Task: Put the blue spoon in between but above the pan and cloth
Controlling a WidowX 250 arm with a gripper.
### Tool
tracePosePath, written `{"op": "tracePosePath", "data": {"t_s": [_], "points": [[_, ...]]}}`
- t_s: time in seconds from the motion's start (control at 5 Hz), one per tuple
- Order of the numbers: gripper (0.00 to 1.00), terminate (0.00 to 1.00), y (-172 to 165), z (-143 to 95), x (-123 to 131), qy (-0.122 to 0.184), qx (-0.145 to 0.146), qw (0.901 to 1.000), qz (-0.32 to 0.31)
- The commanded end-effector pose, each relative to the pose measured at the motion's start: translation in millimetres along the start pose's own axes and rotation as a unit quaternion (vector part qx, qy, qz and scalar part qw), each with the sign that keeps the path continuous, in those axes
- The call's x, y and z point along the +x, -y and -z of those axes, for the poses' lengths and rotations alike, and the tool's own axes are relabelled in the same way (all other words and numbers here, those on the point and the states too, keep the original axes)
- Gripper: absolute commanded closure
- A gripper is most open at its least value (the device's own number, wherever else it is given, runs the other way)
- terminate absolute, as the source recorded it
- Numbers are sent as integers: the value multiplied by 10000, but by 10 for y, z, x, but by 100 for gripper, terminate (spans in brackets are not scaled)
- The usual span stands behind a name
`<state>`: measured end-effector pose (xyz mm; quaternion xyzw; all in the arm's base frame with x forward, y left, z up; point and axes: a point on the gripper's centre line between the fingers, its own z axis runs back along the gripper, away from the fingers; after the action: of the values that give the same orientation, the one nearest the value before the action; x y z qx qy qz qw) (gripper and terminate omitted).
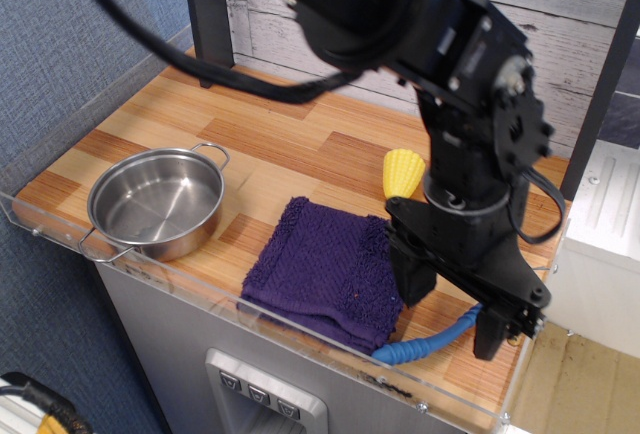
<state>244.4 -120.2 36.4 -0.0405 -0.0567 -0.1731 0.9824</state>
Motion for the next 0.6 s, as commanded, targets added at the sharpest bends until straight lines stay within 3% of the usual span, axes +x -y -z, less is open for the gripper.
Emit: {"op": "tracePosePath", "data": {"t_s": [0.0, 0.2, 0.4], "points": [[0, 0, 18, 111, 78, 34, 9, 10000, 88], [0, 0, 0, 194, 62, -41, -1, 10000, 65], [100, 0, -14, 205, 61, 45, 27, 10000, 7]]}}
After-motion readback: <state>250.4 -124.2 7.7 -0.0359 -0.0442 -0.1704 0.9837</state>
